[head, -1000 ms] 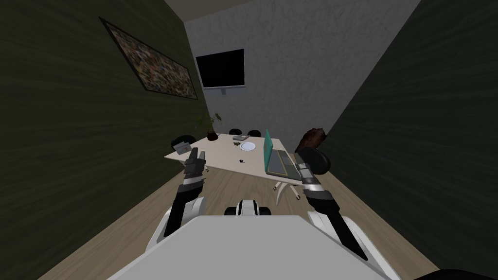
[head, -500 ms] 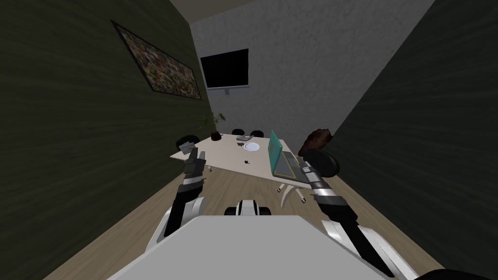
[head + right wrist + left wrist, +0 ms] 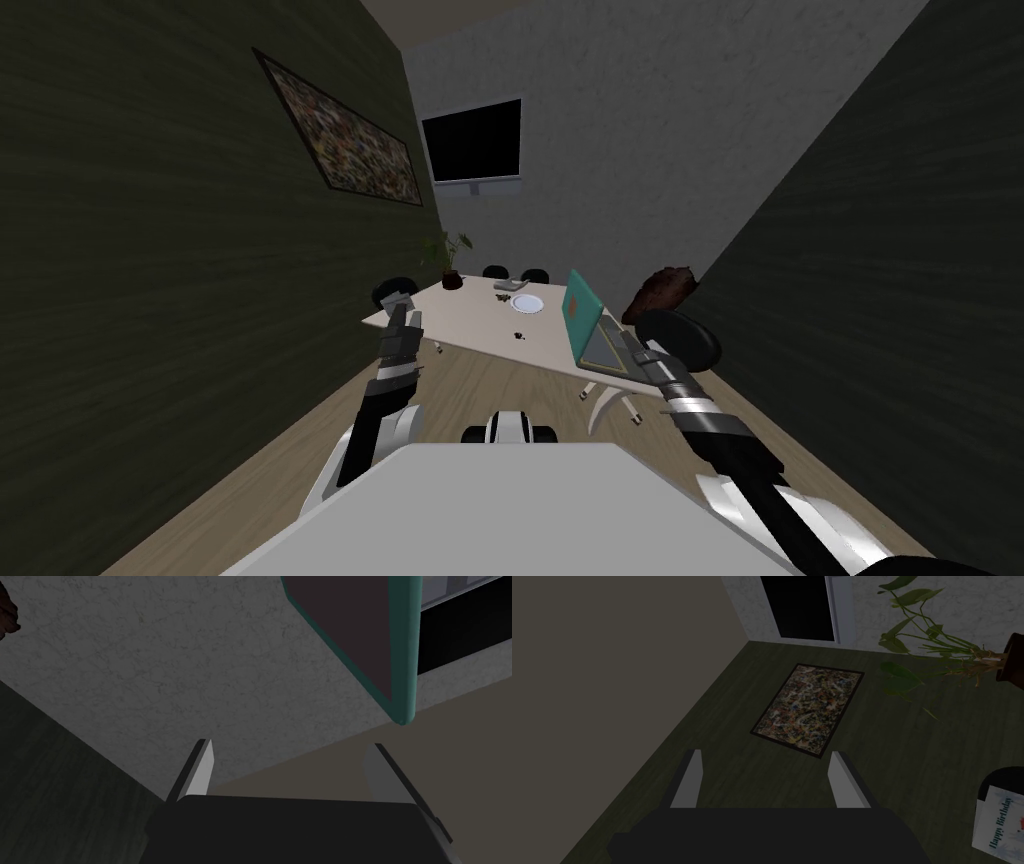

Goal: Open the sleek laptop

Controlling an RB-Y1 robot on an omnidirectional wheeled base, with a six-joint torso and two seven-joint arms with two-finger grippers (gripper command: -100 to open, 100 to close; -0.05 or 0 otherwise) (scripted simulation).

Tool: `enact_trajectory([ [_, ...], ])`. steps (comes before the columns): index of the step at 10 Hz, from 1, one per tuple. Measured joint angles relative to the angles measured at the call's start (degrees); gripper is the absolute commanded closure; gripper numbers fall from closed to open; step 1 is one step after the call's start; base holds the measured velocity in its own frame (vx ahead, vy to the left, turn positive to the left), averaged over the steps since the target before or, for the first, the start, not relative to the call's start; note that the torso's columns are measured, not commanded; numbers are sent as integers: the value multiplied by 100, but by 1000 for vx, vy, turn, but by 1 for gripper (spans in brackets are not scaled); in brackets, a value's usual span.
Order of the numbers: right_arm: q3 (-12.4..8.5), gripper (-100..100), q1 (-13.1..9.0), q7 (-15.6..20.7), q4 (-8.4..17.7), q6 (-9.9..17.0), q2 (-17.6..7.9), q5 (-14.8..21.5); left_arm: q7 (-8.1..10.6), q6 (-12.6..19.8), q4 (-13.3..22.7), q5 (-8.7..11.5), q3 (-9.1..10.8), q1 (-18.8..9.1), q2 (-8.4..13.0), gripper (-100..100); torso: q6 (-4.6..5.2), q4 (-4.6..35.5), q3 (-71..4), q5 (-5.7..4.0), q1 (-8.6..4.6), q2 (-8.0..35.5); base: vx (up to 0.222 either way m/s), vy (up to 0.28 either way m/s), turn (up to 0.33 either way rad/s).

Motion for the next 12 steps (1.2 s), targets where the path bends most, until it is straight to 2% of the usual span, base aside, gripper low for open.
enact_trajectory([
  [2,-294,-100,227,145,4,175,-188,179,0,0,0,0,0,0,0,0,0,2,5,0,-1,8,42,123,47],
  [4,-521,-100,431,310,-98,502,-418,390,0,0,0,0,0,0,0,0,1,1,3,0,-2,4,40,124,55],
  [5,-684,-100,549,385,-33,547,-520,480,0,0,0,0,0,0,0,0,1,3,6,-1,-1,10,27,126,46],
  [6,-795,-100,678,469,-95,670,-639,587,0,0,0,0,0,0,0,0,1,4,7,0,0,10,49,119,38],
  [12,-1575,-100,1345,915,-129,1275,-1433,1143,0,0,0,0,0,0,0,0,0,2,4,-1,-3,5,45,111,45],
])
